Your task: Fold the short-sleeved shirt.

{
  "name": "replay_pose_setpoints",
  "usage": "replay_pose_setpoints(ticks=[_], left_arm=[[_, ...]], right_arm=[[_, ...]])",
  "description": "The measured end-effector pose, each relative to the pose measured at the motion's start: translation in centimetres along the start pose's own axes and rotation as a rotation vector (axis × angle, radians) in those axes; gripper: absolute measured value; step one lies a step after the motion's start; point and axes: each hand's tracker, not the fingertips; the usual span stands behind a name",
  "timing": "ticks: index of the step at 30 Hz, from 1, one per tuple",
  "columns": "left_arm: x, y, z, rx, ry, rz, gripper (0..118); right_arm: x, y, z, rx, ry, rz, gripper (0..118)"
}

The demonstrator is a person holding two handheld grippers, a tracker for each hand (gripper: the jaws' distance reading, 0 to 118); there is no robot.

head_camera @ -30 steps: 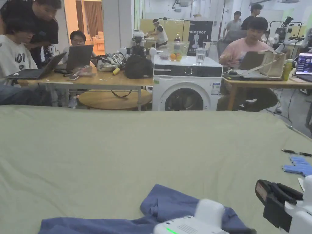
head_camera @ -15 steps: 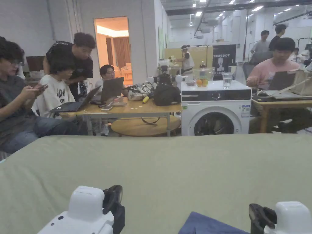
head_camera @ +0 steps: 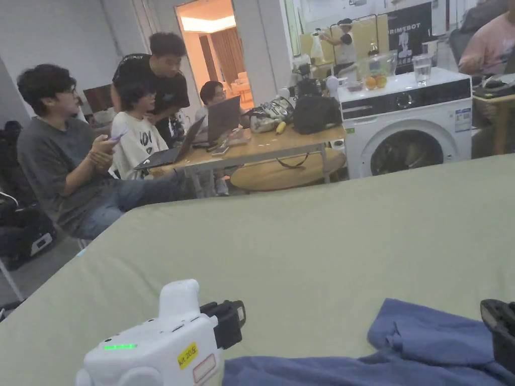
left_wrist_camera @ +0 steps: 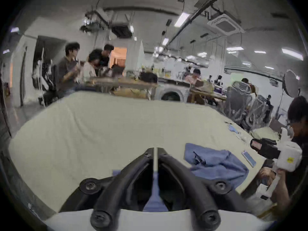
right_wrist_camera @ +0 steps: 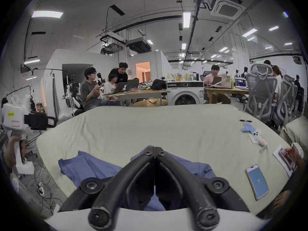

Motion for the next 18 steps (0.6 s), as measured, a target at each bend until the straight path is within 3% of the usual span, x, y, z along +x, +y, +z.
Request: replay_pose_setpoints(ticks=[1,2,3,4,10,12,16,18], left_arm=[[-0.7,0.2,-1.4,-0.047,0.015,-0.008,18],[-1.1,0.3,-2.7,-0.103,0.034,-0.023,53],[-1.8,0.3,-4.4,-0.172,0.046,-0.026,77],[-2.4,0.4,-5.8,-0.211,0.056,-0.016,84],[-6.1,-0.5,-13.7,-0.413,0.135,0.129,81],[-6.9,-1.5,-15.6,-0.475,0.157,0.14,71],[-7.2,-3.5,-17.1,-0.529,0.216,0.112,66],[-7.2,-4.0,-17.1,-0.537,0.208,0.122,51]], right_arm=[[0.3,-0.4,0.2,-0.006,-0.001,-0.009,0],[0.5,-0.6,0.3,-0.014,-0.001,-0.018,0],[0.9,-1.0,0.4,-0.026,-0.001,-0.026,0],[1.2,-1.3,0.5,-0.035,-0.002,-0.028,0],[3.9,-3.1,1.2,-0.107,-0.046,-0.065,0],[5.0,-3.5,1.6,-0.125,-0.067,-0.079,0],[6.8,-4.0,2.3,-0.156,-0.117,-0.086,0],[7.3,-4.3,2.7,-0.17,-0.136,-0.09,0]])
